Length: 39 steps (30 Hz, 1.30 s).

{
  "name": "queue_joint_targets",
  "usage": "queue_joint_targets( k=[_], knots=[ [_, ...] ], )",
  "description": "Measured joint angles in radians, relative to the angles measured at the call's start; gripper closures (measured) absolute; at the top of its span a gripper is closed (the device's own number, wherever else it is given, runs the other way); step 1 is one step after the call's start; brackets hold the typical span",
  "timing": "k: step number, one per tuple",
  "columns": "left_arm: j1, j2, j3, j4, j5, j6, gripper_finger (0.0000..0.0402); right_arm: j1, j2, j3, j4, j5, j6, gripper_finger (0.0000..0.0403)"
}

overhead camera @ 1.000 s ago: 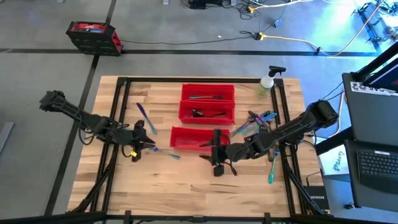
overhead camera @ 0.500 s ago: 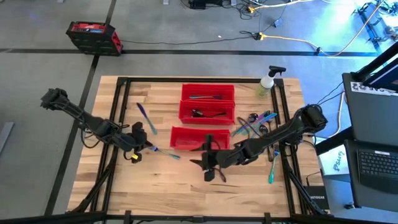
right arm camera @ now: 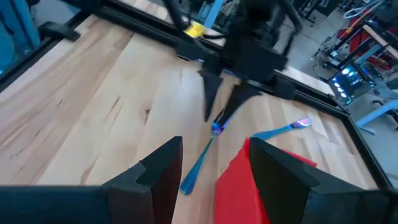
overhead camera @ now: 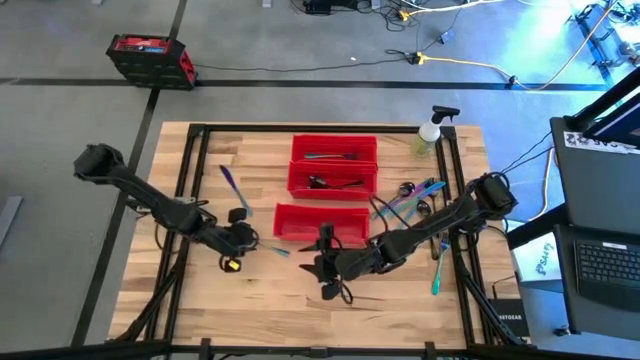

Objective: Sort silverware
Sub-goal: Put the purple fork into the top red bin

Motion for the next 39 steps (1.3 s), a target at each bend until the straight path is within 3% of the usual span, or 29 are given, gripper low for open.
queue_joint_targets(
  k=[8, 12, 16, 18, 23, 32, 39],
  knots=[
    [0.052, 0.092, 0.000, 0.106, 0.005, 0.103, 0.0193, 0.005, -0.002, 0.000, -0.066, 0.002, 0.009, 0.0235],
    [0.100, 0.145, 0.000, 0.104, 0.014, 0.149, 0.0181, 0.005, -0.002, 0.000, -0.090, 0.002, 0.010, 0.0235],
    [0.139, 0.184, 0.000, 0.123, 0.111, 0.193, 0.0183, 0.005, -0.002, 0.000, -0.102, 0.002, 0.010, 0.0235],
    [0.156, 0.200, 0.000, 0.151, 0.166, 0.221, 0.0192, 0.005, -0.002, 0.000, -0.114, 0.002, 0.010, 0.0235],
    [0.188, 0.222, 0.001, 0.185, 0.195, 0.232, 0.0230, 0.005, -0.002, 0.000, -0.167, 0.003, 0.010, 0.0235],
    [0.213, 0.222, 0.003, 0.152, 0.191, 0.235, 0.0365, 0.005, -0.002, 0.000, -0.199, -0.002, 0.011, 0.0235],
    [0.213, 0.222, 0.003, 0.145, 0.185, 0.228, 0.0395, 0.005, -0.002, 0.000, -0.199, -0.012, 0.011, 0.0235]
  ],
)
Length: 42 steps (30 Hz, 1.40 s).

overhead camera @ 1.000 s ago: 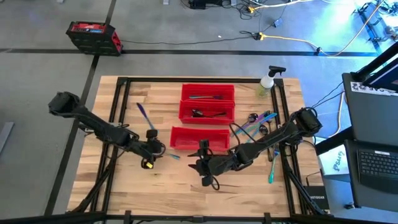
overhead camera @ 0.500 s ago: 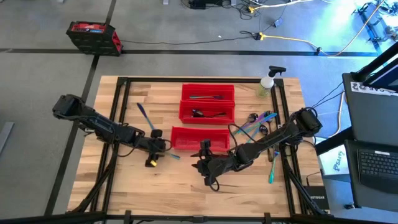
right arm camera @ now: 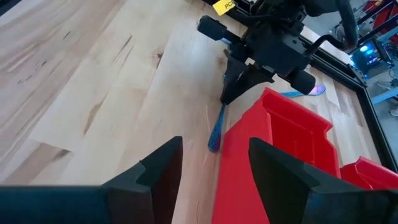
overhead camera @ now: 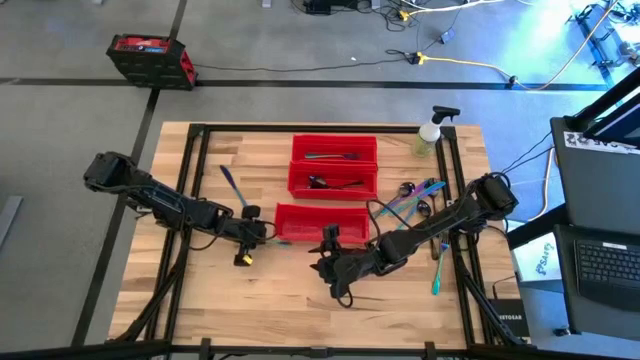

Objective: Sort silverware
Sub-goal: Put the purple fork into the top red bin

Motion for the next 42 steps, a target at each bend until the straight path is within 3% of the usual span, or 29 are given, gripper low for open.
queue_joint_targets(
  k=[8, 15, 21, 26, 34, 42],
  knots=[
    [-0.015, -0.002, 0.005, -0.007, 0.062, -0.061, 0.0400, 0.000, -0.007, -0.001, -0.001, -0.025, 0.002, 0.0235],
    [-0.076, -0.028, 0.051, -0.024, 0.249, -0.120, 0.0401, -0.013, -0.091, -0.002, -0.009, -0.042, 0.001, 0.0235],
    [-0.115, -0.082, 0.096, -0.019, 0.312, -0.189, 0.0401, -0.037, -0.181, -0.002, -0.038, -0.056, 0.000, 0.0235],
    [-0.115, -0.169, 0.156, -0.010, 0.304, -0.245, 0.0402, -0.041, -0.252, -0.002, -0.031, -0.101, -0.004, 0.0235],
    [-0.065, -0.336, 0.226, 0.054, 0.191, -0.282, 0.0401, -0.031, -0.350, 0.000, 0.063, -0.228, -0.100, 0.0235],
    [0.034, -0.394, 0.228, 0.199, 0.063, -0.356, 0.0401, 0.005, -0.354, -0.001, 0.143, -0.173, -0.297, 0.0235]
  ],
)
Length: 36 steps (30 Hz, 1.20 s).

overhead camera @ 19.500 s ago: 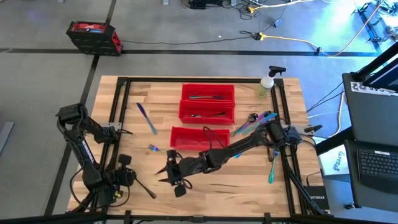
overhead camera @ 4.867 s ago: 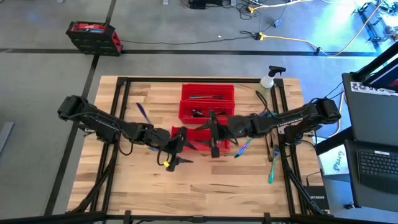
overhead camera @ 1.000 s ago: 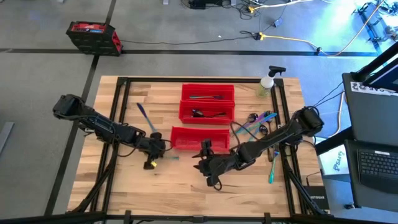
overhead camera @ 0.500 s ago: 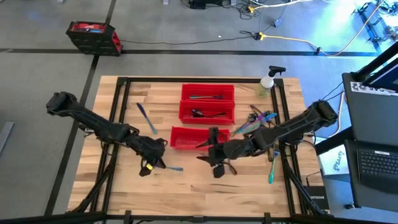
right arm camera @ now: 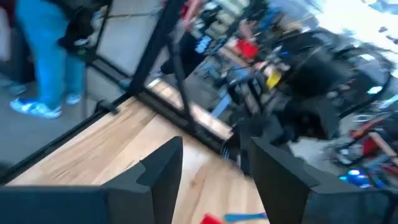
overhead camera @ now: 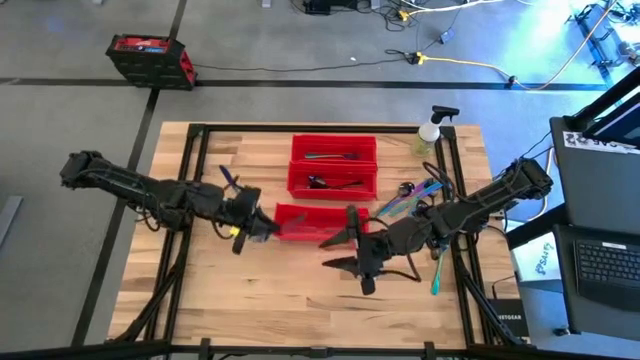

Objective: Sort silverware
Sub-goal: Put the purple fork into the top red bin

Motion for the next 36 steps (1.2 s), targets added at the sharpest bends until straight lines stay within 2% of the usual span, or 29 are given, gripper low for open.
queue_joint_targets(
  k=[6, 12, 16, 21, 25, 27, 32, 36],
  knots=[
    [0.080, 0.002, 0.000, 0.137, -0.188, -0.126, 0.0401, 0.025, 0.000, 0.000, -0.001, 0.156, -0.018, 0.0235],
    [0.127, 0.002, 0.000, 0.302, -0.457, -0.238, 0.0401, 0.018, 0.000, 0.000, -0.027, 0.414, 0.186, 0.0235],
    [0.149, 0.015, 0.000, 0.401, -0.604, -0.270, 0.0401, -0.005, 0.000, 0.000, 0.017, 0.466, 0.232, 0.0235],
    [0.164, 0.096, 0.000, 0.550, -0.620, -0.272, 0.0401, -0.099, 0.032, 0.000, 0.109, 0.455, 0.359, 0.0235],
    [0.163, 0.183, 0.000, 0.661, -0.617, -0.230, 0.0401, -0.171, 0.079, 0.000, 0.176, 0.307, 0.462, 0.0235],
    [0.162, 0.223, 0.000, 0.729, -0.616, -0.176, 0.0401, -0.195, 0.095, 0.000, 0.188, 0.278, 0.552, 0.0235],
    [0.146, 0.311, 0.000, 0.892, -0.617, -0.050, 0.0401, -0.222, 0.127, 0.000, 0.240, 0.325, 0.636, 0.0235],
    [0.146, 0.361, 0.000, 0.964, -0.615, -0.033, 0.0401, -0.230, 0.138, -0.001, 0.252, 0.364, 0.694, 0.0235]
  ],
)
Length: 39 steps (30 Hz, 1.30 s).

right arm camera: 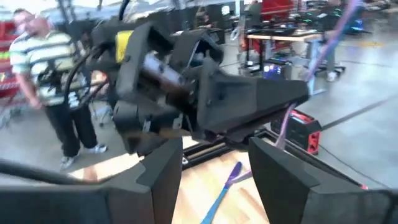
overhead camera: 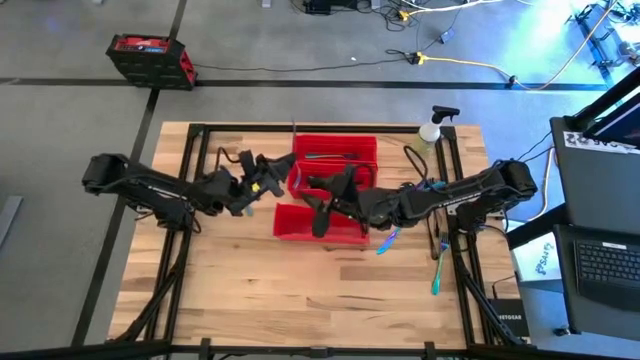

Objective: Sort silverware
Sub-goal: Put the purple fork into the top red bin

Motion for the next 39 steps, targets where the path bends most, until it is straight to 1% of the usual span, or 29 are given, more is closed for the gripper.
queue_joint_targets(
  k=[4, 8, 9, 12, 14, 21, 24, 28, 30, 32, 39],
  knots=[
    [0.000, 0.018, 0.000, 0.003, 0.002, 0.002, 0.0401, 0.000, 0.004, 0.000, -0.006, 0.109, 0.019, 0.0235],
    [0.000, 0.018, 0.000, 0.032, 0.022, 0.044, 0.0401, 0.001, 0.005, 0.000, -0.012, 0.155, 0.073, 0.0235],
    [0.000, 0.018, 0.000, 0.042, 0.029, 0.060, 0.0401, -0.003, 0.007, 0.000, -0.022, 0.153, 0.096, 0.0235],
    [0.000, 0.017, 0.000, 0.054, 0.036, 0.083, 0.0401, -0.016, 0.017, 0.000, -0.038, 0.075, 0.098, 0.0232],
    [0.000, 0.017, 0.000, 0.055, 0.041, 0.084, 0.0401, -0.020, 0.027, 0.000, -0.025, 0.078, 0.093, 0.0221],
    [-0.006, 0.017, 0.000, 0.064, 0.080, 0.126, 0.0401, -0.041, 0.054, 0.001, -0.023, 0.083, 0.090, 0.0161],
    [-0.007, 0.017, 0.000, 0.065, 0.089, 0.127, 0.0401, -0.052, 0.077, 0.001, -0.019, 0.071, 0.099, 0.0152],
    [-0.007, 0.017, 0.000, 0.062, 0.101, 0.126, 0.0401, -0.058, 0.109, 0.001, 0.016, 0.053, 0.104, 0.0151],
    [-0.011, 0.017, 0.000, 0.062, 0.104, 0.126, 0.0401, -0.057, 0.119, 0.001, 0.036, 0.054, 0.104, 0.0155],
    [-0.011, 0.017, 0.000, 0.062, 0.105, 0.129, 0.0401, -0.057, 0.121, 0.001, 0.040, 0.063, 0.105, 0.0169],
    [-0.024, 0.017, 0.000, 0.060, 0.103, 0.156, 0.0401, -0.056, 0.121, 0.001, 0.046, 0.111, 0.104, 0.0250]
  ],
)
